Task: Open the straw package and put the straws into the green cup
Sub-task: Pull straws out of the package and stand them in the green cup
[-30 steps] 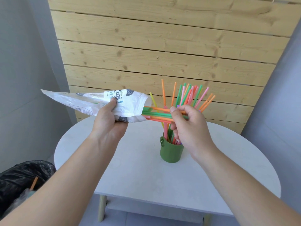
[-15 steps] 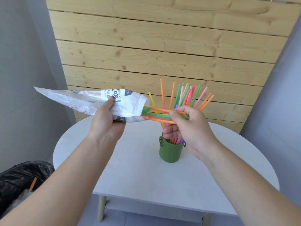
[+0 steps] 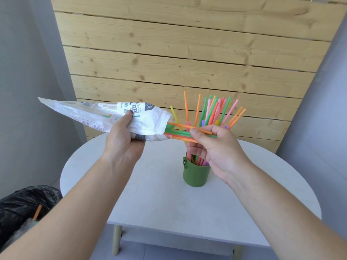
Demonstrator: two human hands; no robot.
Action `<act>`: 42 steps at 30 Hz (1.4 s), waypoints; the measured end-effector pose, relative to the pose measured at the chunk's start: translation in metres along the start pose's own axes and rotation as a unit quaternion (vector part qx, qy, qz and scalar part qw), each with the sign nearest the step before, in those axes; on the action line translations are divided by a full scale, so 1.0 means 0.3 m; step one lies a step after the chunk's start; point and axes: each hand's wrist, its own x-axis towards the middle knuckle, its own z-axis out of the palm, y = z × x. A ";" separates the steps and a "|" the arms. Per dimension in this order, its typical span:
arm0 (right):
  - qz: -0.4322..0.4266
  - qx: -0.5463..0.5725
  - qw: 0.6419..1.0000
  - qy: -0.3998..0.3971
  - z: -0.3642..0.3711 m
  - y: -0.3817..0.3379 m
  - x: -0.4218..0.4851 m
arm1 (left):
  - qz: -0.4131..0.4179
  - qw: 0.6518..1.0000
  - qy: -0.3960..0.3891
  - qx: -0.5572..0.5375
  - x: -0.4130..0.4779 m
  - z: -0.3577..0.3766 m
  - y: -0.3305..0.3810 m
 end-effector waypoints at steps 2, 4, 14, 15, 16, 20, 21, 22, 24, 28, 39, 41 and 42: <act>0.005 0.006 1.000 0.009 -0.007 -0.008 0.003 | -0.001 1.000 0.001 0.000 -0.001 -0.001 0.001; 0.013 0.017 1.000 0.013 -0.007 -0.013 0.001 | -0.004 1.000 -0.006 0.004 -0.004 0.000 -0.001; -0.008 0.011 0.999 0.031 -0.009 -0.023 -0.004 | -0.018 1.000 -0.009 -0.006 -0.012 0.001 0.001; -0.008 0.024 0.999 0.032 -0.013 -0.027 -0.001 | -0.025 1.000 -0.012 -0.006 -0.013 0.000 0.002; -0.006 0.035 0.999 0.032 -0.016 -0.031 0.000 | -0.031 0.999 -0.013 -0.006 -0.014 0.000 0.003; -0.014 0.039 0.999 0.032 -0.026 -0.036 0.005 | -0.039 0.999 -0.002 -0.011 -0.011 0.000 0.001; -0.020 0.031 0.999 0.033 -0.028 -0.038 0.007 | -0.038 0.999 0.004 -0.015 -0.008 -0.002 0.002; -0.025 0.020 0.999 0.035 -0.033 -0.041 0.008 | -0.037 0.999 0.006 -0.019 -0.009 -0.001 0.005; -0.037 -0.002 0.999 0.039 -0.049 -0.053 0.012 | -0.036 0.999 0.008 -0.026 -0.005 -0.006 0.011; -0.055 -0.041 0.996 0.049 -0.104 -0.093 0.021 | -0.028 0.999 0.020 -0.038 -0.003 -0.014 0.024; -0.093 -0.126 0.987 0.047 -0.302 -0.226 -0.009 | -0.026 0.998 0.033 -0.044 0.018 -0.029 0.014; -0.098 -0.150 0.982 0.052 -0.340 -0.251 -0.014 | -0.025 0.998 0.034 -0.040 0.024 -0.032 0.008; -0.100 -0.160 0.981 0.055 -0.360 -0.264 -0.016 | -0.028 0.998 0.033 -0.038 0.029 -0.033 0.002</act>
